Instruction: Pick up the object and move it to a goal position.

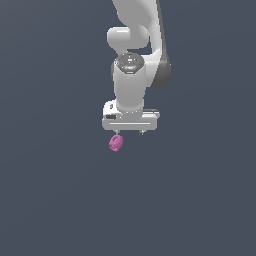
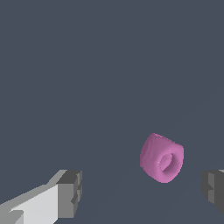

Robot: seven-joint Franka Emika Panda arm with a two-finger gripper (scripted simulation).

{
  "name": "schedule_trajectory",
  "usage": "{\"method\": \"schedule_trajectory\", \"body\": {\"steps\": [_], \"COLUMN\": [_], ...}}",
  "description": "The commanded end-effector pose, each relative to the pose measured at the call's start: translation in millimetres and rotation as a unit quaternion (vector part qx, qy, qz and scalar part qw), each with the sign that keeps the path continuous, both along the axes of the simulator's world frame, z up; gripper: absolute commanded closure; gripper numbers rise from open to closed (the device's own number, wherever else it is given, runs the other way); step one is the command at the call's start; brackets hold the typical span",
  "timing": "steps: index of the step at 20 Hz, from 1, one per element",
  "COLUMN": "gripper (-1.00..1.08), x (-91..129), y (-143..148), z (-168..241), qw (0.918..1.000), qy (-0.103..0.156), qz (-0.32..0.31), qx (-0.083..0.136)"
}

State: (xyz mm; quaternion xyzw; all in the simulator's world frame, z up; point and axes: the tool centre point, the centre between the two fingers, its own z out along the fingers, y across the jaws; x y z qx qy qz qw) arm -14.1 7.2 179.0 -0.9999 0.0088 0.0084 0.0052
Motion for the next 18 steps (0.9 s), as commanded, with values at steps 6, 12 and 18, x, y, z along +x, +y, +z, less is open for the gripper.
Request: {"method": "schedule_trajectory", "body": {"steps": [6, 12, 18], "gripper": [-0.92, -0.92, -0.92], "x": [6, 11, 7], "y": [-15, -26, -30], "z": [12, 23, 10], "qw": [0.9999, 0.9997, 0.9994], "qy": [-0.012, -0.022, -0.020], "qz": [-0.004, -0.006, -0.027], "qx": [-0.003, -0.005, -0.004]}}
